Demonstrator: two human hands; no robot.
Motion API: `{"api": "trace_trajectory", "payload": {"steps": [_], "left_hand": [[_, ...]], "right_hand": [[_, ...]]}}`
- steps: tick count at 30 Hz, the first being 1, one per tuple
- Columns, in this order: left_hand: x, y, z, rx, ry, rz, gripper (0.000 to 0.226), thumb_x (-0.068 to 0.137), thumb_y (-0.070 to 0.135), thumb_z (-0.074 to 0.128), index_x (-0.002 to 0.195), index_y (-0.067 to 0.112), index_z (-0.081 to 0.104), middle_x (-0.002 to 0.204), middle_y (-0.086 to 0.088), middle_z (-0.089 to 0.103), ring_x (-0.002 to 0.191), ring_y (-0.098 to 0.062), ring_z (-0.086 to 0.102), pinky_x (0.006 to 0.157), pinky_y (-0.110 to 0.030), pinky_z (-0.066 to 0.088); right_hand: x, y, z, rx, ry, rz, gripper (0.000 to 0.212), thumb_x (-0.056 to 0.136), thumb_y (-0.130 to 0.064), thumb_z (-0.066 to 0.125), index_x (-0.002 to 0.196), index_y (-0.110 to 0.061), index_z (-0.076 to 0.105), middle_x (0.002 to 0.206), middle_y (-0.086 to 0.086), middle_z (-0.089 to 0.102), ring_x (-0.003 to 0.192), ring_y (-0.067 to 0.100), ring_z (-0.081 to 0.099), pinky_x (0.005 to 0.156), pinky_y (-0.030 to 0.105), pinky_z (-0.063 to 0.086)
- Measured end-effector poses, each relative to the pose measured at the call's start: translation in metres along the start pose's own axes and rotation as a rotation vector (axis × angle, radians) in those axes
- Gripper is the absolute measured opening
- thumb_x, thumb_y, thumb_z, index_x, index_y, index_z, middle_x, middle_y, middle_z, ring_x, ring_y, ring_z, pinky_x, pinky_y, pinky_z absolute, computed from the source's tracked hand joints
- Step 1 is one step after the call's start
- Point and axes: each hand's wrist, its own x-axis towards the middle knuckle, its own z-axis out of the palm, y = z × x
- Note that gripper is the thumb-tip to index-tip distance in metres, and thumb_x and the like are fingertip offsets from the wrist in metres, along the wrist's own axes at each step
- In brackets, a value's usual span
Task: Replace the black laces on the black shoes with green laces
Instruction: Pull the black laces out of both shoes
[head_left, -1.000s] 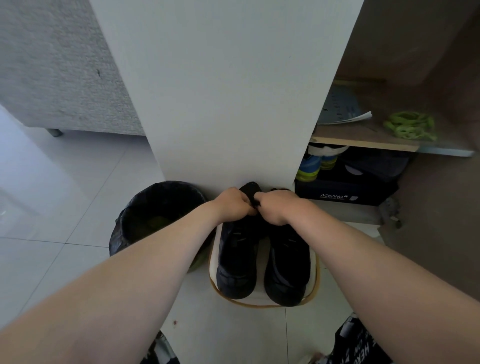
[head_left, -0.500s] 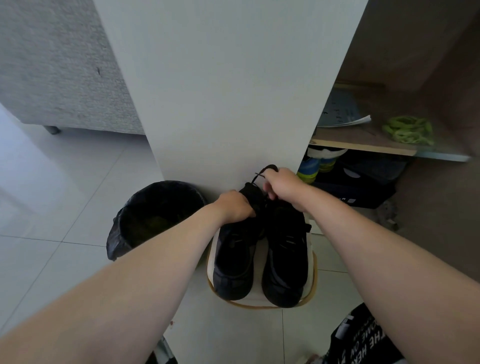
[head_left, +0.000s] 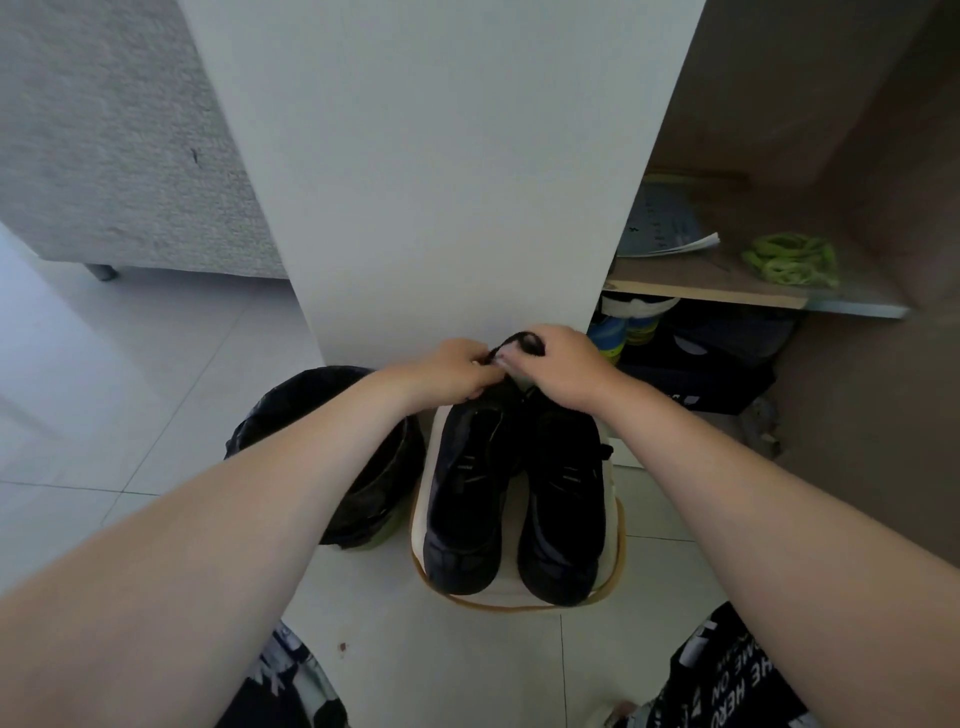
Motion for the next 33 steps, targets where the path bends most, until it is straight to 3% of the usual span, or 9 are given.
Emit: {"api": "trace_trajectory", "payload": {"steps": [3,6,8,11,14,20,24,29,33], "left_hand": [[-0.013,-0.012,-0.016,0.338,-0.202,-0.05,0.009,0.088,0.029,0.067,0.094,0.023,0.065,0.083,0.003,0.066,0.077,-0.016,0.062,0.074,-0.027,0.047],[-0.026,-0.023,-0.024,0.483,-0.396,-0.074,0.048,0.083,0.025,0.074,0.129,0.027,0.06,0.117,0.012,0.066,0.102,-0.012,0.065,0.096,-0.029,0.049],[-0.029,-0.024,-0.025,0.374,-0.396,-0.09,0.06,0.086,0.016,0.072,0.141,0.023,0.05,0.128,0.011,0.062,0.09,-0.01,0.069,0.092,-0.028,0.052],[-0.028,-0.015,-0.02,0.211,-0.23,-0.064,0.048,0.088,0.011,0.067,0.133,0.022,0.056,0.12,0.007,0.064,0.068,-0.007,0.064,0.076,-0.023,0.053],[-0.029,0.004,-0.003,0.137,-0.084,0.02,0.028,0.088,0.016,0.066,0.114,0.025,0.065,0.1,0.01,0.07,0.068,-0.005,0.061,0.069,-0.021,0.047],[-0.025,0.031,0.048,0.328,-0.156,0.088,0.034,0.085,0.035,0.072,0.116,0.024,0.064,0.102,0.007,0.066,0.096,-0.011,0.062,0.079,-0.02,0.042],[-0.015,0.033,0.069,0.435,-0.2,0.095,0.054,0.083,0.051,0.068,0.126,0.02,0.061,0.116,0.0,0.065,0.109,-0.019,0.061,0.093,-0.032,0.049],[-0.009,0.038,0.069,0.384,-0.237,0.017,0.05,0.081,0.051,0.071,0.116,0.016,0.06,0.09,0.0,0.07,0.071,-0.014,0.066,0.066,-0.027,0.051],[-0.003,0.04,0.053,0.474,-0.309,0.01,0.043,0.086,0.052,0.066,0.099,0.011,0.074,0.094,-0.005,0.073,0.091,-0.02,0.066,0.082,-0.033,0.05]], "right_hand": [[-0.011,0.007,0.005,-0.131,-0.215,0.042,0.017,0.085,-0.045,0.075,0.083,-0.031,0.065,0.087,-0.007,0.066,0.088,0.017,0.063,0.071,0.028,0.046],[-0.023,0.009,0.003,-0.18,-0.412,0.11,0.059,0.076,-0.059,0.078,0.127,-0.033,0.063,0.11,-0.009,0.065,0.104,0.012,0.061,0.088,0.026,0.047],[-0.03,0.011,-0.003,-0.139,-0.346,0.134,0.059,0.085,-0.057,0.07,0.135,-0.026,0.06,0.121,-0.005,0.064,0.113,0.014,0.059,0.098,0.03,0.047],[-0.039,0.019,-0.017,-0.169,-0.193,0.135,0.025,0.098,-0.028,0.059,0.121,-0.021,0.069,0.123,0.0,0.066,0.115,0.018,0.06,0.1,0.034,0.048],[-0.051,0.029,-0.026,-0.222,-0.177,0.192,0.022,0.093,-0.014,0.057,0.106,-0.027,0.069,0.11,-0.005,0.065,0.106,0.017,0.061,0.091,0.032,0.052],[-0.071,0.046,-0.012,-0.34,-0.318,0.249,0.051,0.07,-0.05,0.08,0.115,-0.03,0.066,0.11,-0.007,0.06,0.1,0.016,0.061,0.088,0.036,0.055],[-0.068,0.054,-0.009,-0.252,-0.209,0.144,0.003,0.082,-0.025,0.078,0.082,-0.027,0.076,0.085,-0.01,0.07,0.083,0.01,0.066,0.079,0.033,0.056],[-0.061,0.062,-0.019,0.004,-0.117,0.309,0.014,0.096,-0.017,0.064,0.085,-0.009,0.067,0.072,0.006,0.07,0.062,0.025,0.071,0.066,0.042,0.06],[-0.061,0.062,-0.023,0.021,-0.166,0.345,0.018,0.101,-0.018,0.057,0.1,-0.003,0.066,0.077,0.007,0.063,0.058,0.021,0.062,0.062,0.041,0.058]]}}
